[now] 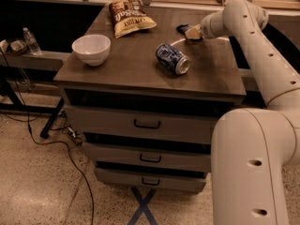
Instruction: Pick rxbar blueberry
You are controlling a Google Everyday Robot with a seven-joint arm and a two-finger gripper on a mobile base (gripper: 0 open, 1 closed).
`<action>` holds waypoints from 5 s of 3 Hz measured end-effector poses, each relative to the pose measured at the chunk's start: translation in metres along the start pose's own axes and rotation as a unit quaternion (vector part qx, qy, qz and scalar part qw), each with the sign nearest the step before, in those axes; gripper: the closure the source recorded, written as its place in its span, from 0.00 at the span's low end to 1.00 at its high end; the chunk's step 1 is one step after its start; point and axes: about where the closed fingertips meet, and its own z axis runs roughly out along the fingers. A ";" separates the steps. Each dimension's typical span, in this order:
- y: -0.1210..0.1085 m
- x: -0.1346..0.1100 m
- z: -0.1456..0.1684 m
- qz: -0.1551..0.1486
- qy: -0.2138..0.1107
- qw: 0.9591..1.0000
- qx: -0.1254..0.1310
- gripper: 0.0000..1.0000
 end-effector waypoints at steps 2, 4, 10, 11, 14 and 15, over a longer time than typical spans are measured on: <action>0.001 0.013 0.000 0.013 0.020 1.000 0.001 0.96; 0.001 0.011 -0.002 0.014 0.019 1.000 0.001 1.00; 0.001 0.008 -0.003 0.014 0.019 1.000 0.000 0.30; 0.018 -0.014 0.002 0.011 -0.003 1.000 -0.016 0.07; 0.017 -0.006 0.014 0.079 -0.019 0.996 -0.047 0.00; 0.006 0.000 0.013 0.095 -0.020 0.994 -0.041 0.00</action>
Offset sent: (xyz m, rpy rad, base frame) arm -0.0178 -0.0133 -0.0135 0.0022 0.0696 -0.0520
